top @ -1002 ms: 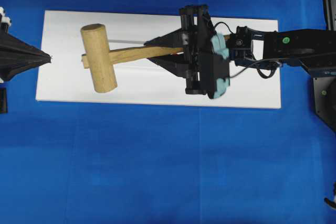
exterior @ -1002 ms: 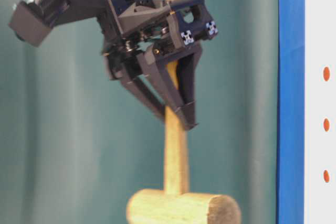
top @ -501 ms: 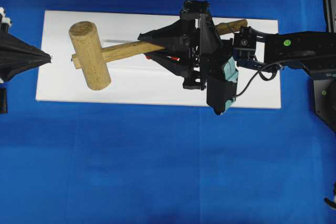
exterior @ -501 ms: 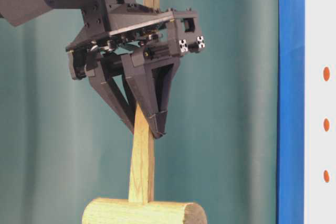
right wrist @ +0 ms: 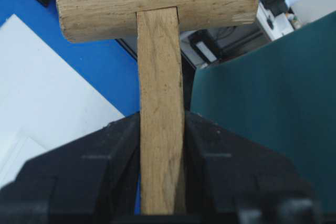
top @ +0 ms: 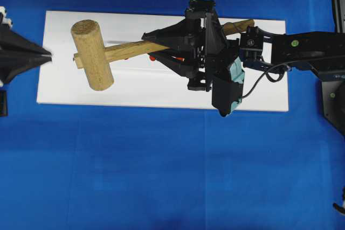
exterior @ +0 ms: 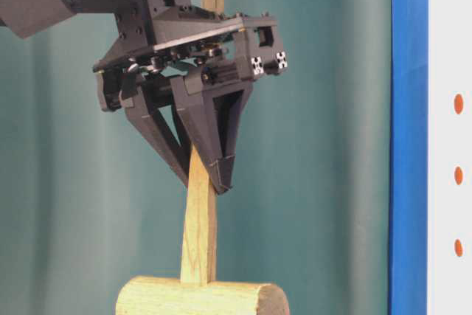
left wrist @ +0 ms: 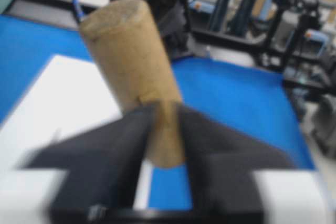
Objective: Hit the mark with a hammer.
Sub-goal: 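Raise the mallet head upright above the red dots with the right gripper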
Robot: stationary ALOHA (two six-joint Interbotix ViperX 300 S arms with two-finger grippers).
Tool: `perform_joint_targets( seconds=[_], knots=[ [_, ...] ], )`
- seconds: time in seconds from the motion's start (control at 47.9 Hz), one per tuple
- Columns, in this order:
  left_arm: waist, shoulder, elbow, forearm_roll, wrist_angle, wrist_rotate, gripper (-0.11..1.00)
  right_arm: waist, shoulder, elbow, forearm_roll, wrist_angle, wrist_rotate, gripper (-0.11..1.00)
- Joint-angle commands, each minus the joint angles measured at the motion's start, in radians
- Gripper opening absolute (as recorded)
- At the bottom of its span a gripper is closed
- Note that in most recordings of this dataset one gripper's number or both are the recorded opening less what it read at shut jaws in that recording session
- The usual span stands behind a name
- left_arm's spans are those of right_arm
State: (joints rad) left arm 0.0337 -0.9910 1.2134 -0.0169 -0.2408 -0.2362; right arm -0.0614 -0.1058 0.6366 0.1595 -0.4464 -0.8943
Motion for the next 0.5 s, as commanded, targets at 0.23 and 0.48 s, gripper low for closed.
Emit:
perform_joint_targets(
  seconds=[0.23,0.48],
  knots=[
    [0.040,0.023,-0.012,-0.002,-0.011,-0.110,0.90,0.002,-0.037,-0.014,0.003,-0.015,0.003,0.09],
    [0.041,0.058,-0.032,-0.003,-0.057,-0.129,0.93,0.002,-0.037,-0.014,0.003,-0.015,0.003,0.09]
  ],
)
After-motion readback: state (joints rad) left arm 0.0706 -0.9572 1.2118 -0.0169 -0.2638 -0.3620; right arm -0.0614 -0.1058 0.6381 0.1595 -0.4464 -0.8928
